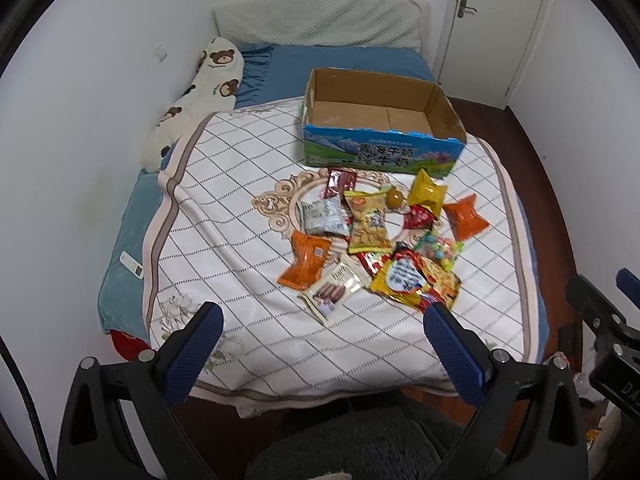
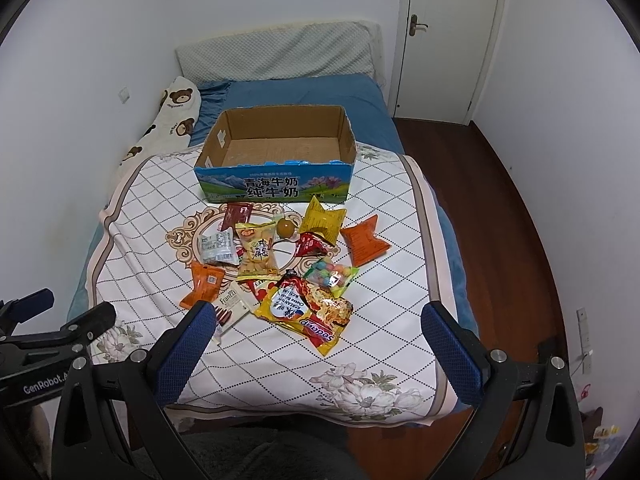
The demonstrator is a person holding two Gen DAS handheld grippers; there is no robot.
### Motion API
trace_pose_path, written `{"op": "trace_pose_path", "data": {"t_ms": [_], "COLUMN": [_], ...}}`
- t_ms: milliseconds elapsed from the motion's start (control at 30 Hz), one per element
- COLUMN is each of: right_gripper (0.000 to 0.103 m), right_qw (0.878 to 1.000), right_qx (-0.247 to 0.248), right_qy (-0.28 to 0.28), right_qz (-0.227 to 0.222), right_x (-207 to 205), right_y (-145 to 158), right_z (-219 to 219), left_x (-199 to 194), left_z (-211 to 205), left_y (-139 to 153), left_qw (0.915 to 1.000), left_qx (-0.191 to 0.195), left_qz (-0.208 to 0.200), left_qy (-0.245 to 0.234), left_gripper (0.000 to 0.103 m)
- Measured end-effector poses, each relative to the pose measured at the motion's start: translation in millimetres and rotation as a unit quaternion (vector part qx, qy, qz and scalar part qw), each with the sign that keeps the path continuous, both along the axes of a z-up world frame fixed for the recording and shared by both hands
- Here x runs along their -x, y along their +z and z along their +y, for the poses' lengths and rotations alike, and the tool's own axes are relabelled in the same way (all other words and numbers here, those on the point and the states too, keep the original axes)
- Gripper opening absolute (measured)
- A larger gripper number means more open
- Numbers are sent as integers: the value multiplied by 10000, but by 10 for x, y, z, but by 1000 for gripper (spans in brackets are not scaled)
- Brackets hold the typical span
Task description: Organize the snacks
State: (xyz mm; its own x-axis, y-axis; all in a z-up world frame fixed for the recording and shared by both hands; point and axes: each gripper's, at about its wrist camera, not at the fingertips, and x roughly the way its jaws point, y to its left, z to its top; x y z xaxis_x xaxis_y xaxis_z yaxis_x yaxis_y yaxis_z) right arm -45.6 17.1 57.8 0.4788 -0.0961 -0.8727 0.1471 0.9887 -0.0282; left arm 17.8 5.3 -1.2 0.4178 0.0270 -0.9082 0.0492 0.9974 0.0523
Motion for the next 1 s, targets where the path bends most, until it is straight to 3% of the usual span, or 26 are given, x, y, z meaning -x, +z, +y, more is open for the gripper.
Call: {"op": "trace_pose_path", "data": {"t_ms": [133,267,467,567,667,767,833,900,1000], "right_gripper": [103,103,103,103,102,102,102,102,102], "right_qw": [9998,9980,9883,9758,9610,9415,9219,9036,8826], "right_qx": [-61,-177,-176,-220,-276,-89,88,292,582], "right_qy": [-71,20,619,893,1266,1994,2623,3076,3504], "right_qz": [165,599,1384,1985,2442,2716,2850,2966,3079], "right_x": [-142,-394,-844,-1064,-1195,-1323,-1365,-1379,-1378], "right_y": [-229,-699,-1718,-2393,-2882,-3270,-3471,-3643,-3856], "right_z": [-59,-162,-229,-272,-274,-163,-45,48,156], "left_x": [-229,-478,-776,-878,-987,-1081,-1136,-1192,-1259], "left_z": [22,-30,-262,-370,-466,-534,-594,-629,-638], "left_y": [-289,-798,-1850,-2348,-2784,-3083,-3259,-3412,-3569], "left_qw": [9995,9952,9710,9556,9420,9305,9230,9177,9153], "left_qx": [-310,-875,-1660,-1928,-2057,-2053,-1959,-1887,-1691], "left_qz": [12,207,904,1190,1436,1659,1793,1930,2122], "left_qy": [9,-380,-1466,-1882,-2231,-2538,-2783,-2916,-2977], "left_gripper": [103,103,103,102,102,102,102,96,74]}}
